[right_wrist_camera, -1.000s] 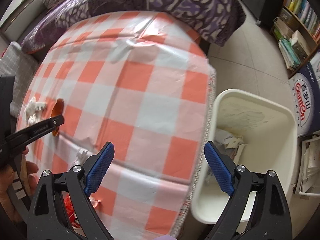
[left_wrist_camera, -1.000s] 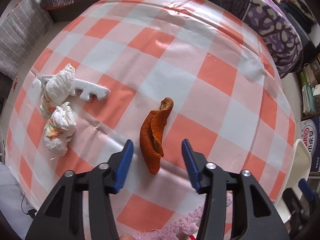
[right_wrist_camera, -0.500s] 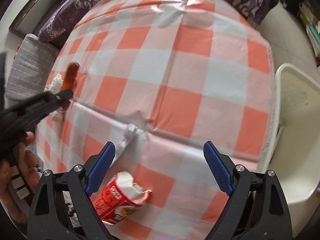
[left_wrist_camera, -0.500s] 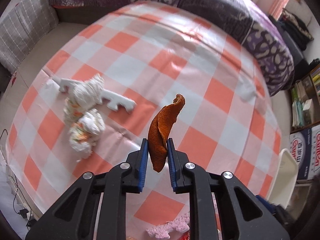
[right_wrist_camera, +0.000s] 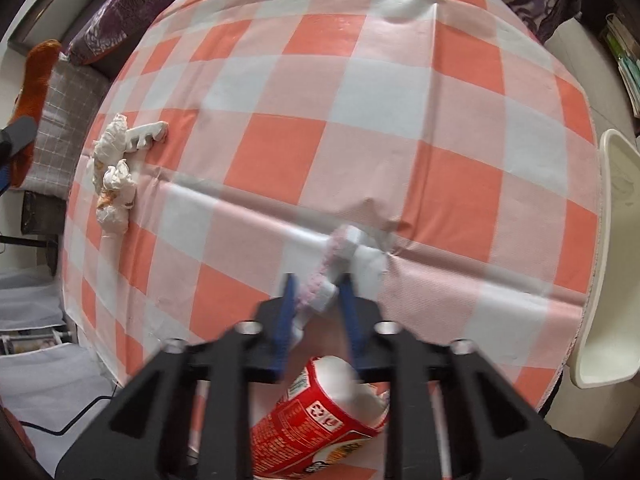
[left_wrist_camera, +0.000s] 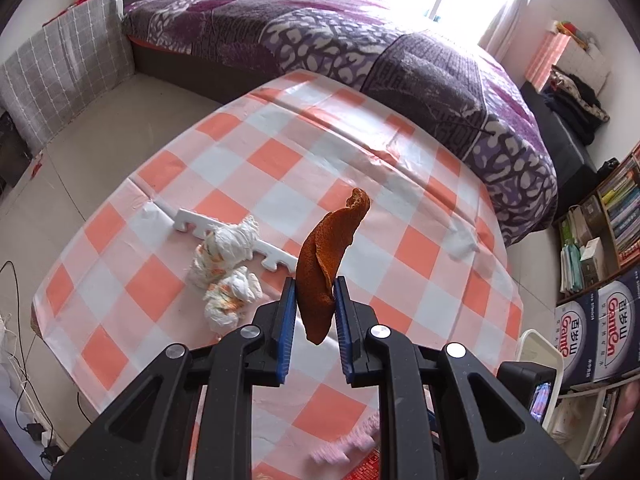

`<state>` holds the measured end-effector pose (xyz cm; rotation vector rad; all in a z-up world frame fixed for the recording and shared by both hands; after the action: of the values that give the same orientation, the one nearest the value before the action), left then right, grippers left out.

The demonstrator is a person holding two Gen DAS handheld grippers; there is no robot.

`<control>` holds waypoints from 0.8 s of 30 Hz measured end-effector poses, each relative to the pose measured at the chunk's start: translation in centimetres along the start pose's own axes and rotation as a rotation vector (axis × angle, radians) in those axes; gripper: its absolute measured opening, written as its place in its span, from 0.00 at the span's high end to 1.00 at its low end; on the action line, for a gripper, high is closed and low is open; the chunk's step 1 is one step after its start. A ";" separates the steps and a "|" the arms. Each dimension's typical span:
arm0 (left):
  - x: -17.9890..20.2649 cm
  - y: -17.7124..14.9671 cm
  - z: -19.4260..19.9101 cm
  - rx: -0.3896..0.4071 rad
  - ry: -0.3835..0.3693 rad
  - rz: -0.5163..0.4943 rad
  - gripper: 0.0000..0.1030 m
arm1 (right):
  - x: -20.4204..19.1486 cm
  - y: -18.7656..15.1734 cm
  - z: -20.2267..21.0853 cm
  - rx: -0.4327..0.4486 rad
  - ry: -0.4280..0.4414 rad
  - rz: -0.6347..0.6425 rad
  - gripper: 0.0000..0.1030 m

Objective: Collect trash
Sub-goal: 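Grasp the orange peel with the left tool while the right grasps the pink foam strip, then carry both items to the bin and open the right tool over it while the left carries the peel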

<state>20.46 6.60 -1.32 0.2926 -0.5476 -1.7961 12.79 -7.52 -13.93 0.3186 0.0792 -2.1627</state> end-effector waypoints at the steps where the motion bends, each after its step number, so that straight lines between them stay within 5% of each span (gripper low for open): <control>1: -0.3 0.0 0.2 0.003 0.002 0.005 0.81 | 0.0 0.1 0.0 0.005 0.009 -0.014 0.89; 15: 0.0 0.5 0.9 0.055 0.004 0.011 0.81 | 0.6 4.2 7.3 0.254 0.118 -0.031 0.91; 24: 2.8 0.7 0.6 0.095 0.017 -0.046 0.81 | 4.6 7.0 11.9 0.399 0.111 -0.047 0.91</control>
<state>19.93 3.93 -0.23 0.3879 -0.6194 -1.8135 13.64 -17.35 -3.17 0.6704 -0.2891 -2.1981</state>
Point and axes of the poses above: each gripper's, at about its wrist camera, not at the fingertips, and z roughly against the way its jaws point, x to its right, y to its top, the point moved 4 cm from there along -z, roughly the way its jaws point, and after that the axes turned 13 degrees about -z, right-handed, at the moved point
